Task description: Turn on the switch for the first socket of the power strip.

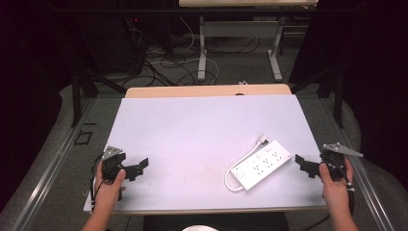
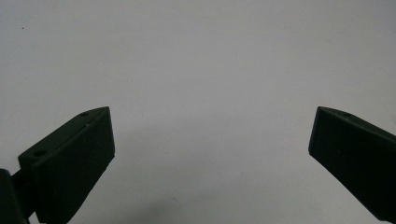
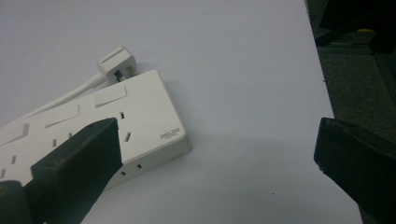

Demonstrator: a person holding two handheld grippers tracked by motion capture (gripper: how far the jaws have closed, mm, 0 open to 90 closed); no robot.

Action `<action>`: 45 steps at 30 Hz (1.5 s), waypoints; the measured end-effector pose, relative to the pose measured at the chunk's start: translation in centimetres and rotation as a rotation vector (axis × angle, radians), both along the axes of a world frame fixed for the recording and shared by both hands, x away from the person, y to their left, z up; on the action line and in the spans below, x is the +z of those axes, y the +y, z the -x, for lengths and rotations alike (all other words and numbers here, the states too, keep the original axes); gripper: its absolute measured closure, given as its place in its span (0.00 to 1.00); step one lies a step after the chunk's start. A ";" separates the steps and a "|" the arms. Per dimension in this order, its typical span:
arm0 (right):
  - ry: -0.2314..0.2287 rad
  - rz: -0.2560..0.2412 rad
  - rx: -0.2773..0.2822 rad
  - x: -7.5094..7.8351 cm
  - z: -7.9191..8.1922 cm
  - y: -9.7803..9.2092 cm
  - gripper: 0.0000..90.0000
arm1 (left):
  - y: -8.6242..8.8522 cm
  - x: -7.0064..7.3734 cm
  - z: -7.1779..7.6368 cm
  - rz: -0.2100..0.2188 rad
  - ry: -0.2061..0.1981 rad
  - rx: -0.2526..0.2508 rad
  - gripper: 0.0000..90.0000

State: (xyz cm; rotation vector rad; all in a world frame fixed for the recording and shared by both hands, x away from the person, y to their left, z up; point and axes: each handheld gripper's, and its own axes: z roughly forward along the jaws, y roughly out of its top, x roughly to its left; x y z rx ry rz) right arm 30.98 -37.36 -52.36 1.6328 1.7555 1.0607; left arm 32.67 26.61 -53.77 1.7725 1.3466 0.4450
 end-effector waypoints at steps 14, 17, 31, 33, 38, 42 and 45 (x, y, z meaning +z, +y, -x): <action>0.011 -0.050 -0.058 -1.1 0.4 -1.8 0.01 | 0.0 -0.1 0.0 -0.004 0.001 -0.003 0.00; 0.017 -0.053 -0.058 -1.3 0.5 -2.0 0.02 | 0.0 -0.1 -0.1 -0.006 -0.004 -0.006 0.00; 0.064 -0.070 -0.052 -2.0 0.4 -1.9 0.02 | -0.1 -0.1 -0.1 0.003 -0.011 -0.008 0.00; 0.053 -0.058 -0.045 -2.1 0.4 -2.1 0.02 | -0.1 -0.1 -0.1 -0.001 -0.004 -0.009 0.00; 0.042 -0.068 -0.060 -2.3 0.3 -2.2 0.02 | -0.1 -0.1 -0.1 -0.002 -0.004 -0.011 0.00; 0.064 -0.070 -0.063 -2.3 0.4 -2.2 0.02 | 0.0 -0.1 -0.1 -0.005 0.003 -0.017 0.00; 0.069 -0.064 -0.056 -2.3 0.4 -2.2 0.03 | 0.0 -0.1 -0.1 -0.002 0.003 -0.014 0.00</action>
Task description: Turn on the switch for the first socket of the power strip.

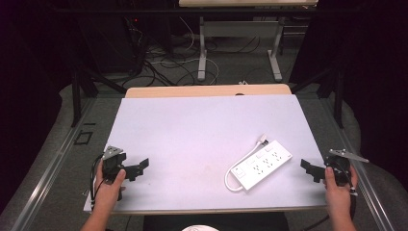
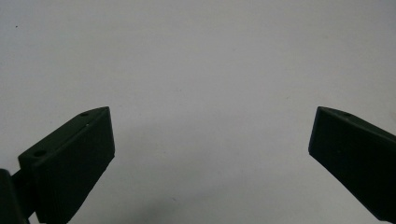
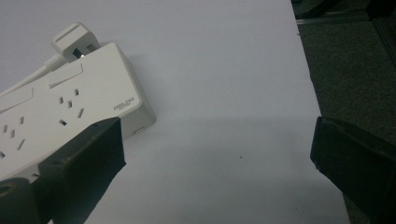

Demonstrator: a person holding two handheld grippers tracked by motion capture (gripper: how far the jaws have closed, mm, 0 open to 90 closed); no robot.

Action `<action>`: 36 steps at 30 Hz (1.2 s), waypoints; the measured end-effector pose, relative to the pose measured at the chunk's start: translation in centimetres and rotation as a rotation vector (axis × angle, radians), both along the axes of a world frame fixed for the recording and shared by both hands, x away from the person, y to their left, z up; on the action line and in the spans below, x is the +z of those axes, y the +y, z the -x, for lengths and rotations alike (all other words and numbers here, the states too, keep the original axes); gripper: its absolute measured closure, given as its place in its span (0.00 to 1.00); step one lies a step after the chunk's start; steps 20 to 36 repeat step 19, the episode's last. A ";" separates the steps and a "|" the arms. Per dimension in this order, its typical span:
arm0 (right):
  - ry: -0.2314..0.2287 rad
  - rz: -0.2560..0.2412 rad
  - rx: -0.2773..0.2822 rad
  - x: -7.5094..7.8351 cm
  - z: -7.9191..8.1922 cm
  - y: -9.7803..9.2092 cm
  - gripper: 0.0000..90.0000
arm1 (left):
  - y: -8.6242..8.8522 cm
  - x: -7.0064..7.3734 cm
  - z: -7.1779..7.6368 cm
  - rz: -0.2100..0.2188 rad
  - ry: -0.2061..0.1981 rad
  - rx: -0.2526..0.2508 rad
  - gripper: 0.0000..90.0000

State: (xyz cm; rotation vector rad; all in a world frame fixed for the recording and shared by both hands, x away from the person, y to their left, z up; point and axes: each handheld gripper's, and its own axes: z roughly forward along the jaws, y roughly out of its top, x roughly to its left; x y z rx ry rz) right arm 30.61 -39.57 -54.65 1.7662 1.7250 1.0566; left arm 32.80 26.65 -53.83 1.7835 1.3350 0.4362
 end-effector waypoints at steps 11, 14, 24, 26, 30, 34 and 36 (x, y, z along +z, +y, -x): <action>-0.012 -0.007 -0.003 0.0 0.0 0.1 0.03 | 0.0 0.0 0.1 -0.001 -0.001 -0.004 0.00; -0.019 -0.005 -0.005 -0.1 -0.1 0.2 0.03 | 0.0 0.0 0.1 -0.002 0.002 0.001 0.00; -0.010 -0.007 -0.009 0.1 0.0 0.2 0.03 | 0.0 -0.1 -0.1 -0.004 0.006 0.005 0.00; -0.010 -0.007 -0.009 0.1 0.0 0.2 0.03 | 0.0 -0.1 -0.1 -0.004 0.006 0.005 0.00; -0.010 -0.007 -0.009 0.1 0.0 0.2 0.03 | 0.0 -0.1 -0.1 -0.004 0.006 0.005 0.00; -0.010 -0.007 -0.009 0.1 0.0 0.2 0.03 | 0.0 -0.1 -0.1 -0.004 0.006 0.005 0.00; -0.010 -0.007 -0.009 0.1 0.0 0.2 0.03 | 0.0 -0.1 -0.1 -0.004 0.006 0.005 0.00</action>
